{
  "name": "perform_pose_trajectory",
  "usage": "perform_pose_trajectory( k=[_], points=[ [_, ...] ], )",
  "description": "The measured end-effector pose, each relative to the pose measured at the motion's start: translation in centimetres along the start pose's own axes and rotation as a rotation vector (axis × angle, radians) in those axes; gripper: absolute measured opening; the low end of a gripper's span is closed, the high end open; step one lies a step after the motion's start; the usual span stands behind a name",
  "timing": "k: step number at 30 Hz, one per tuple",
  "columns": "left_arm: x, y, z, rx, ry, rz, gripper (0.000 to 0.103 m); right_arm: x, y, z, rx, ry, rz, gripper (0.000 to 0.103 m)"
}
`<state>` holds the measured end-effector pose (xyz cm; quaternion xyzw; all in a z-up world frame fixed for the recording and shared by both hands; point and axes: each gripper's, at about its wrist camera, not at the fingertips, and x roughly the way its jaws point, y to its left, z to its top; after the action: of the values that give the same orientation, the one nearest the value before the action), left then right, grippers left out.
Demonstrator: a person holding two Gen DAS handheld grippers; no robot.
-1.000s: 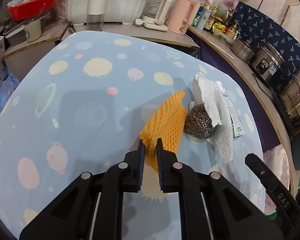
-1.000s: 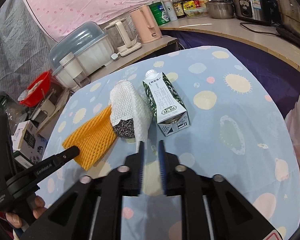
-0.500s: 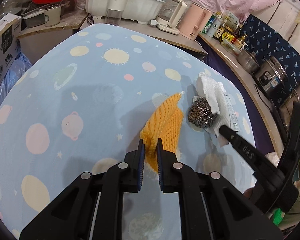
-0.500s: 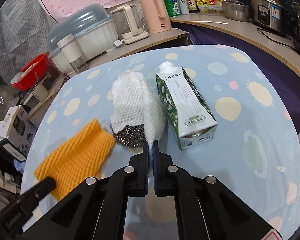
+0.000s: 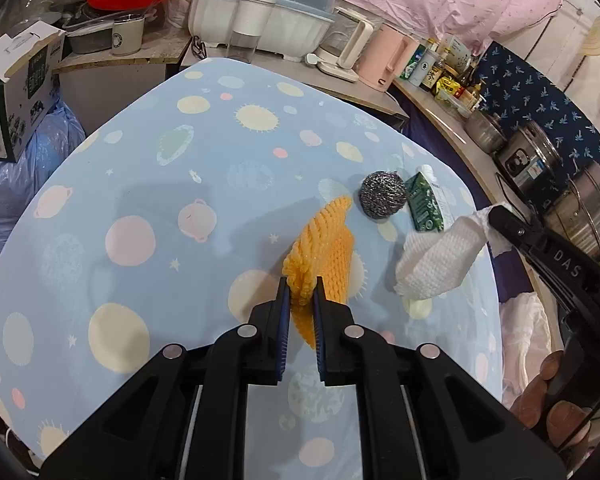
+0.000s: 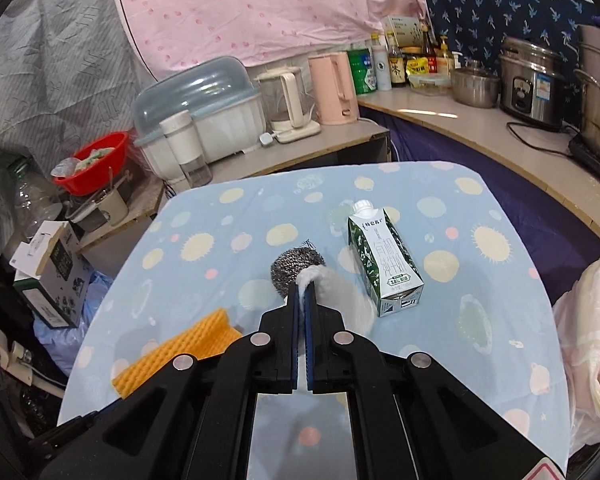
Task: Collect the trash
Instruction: 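Carry the held mesh sleeve and paper towel over the white bin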
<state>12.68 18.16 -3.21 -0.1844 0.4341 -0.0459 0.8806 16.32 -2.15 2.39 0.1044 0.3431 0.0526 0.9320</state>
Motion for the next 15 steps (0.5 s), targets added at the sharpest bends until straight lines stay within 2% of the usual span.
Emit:
perform_pose_trajectory(
  k=[6, 15],
  points=[
    [-2.3, -0.6, -0.8, 0.02, -0.029, -0.01, 0.01, -3.6, 0.6, -0.2, -0.007, -0.045, 0.004, 0.003],
    [-4.6, -1.7, -2.1, 0.055, -0.05, -0.025, 0.01, -7.5, -0.8, -1.1, 0.009, -0.079, -0.013, 0.003]
  ],
)
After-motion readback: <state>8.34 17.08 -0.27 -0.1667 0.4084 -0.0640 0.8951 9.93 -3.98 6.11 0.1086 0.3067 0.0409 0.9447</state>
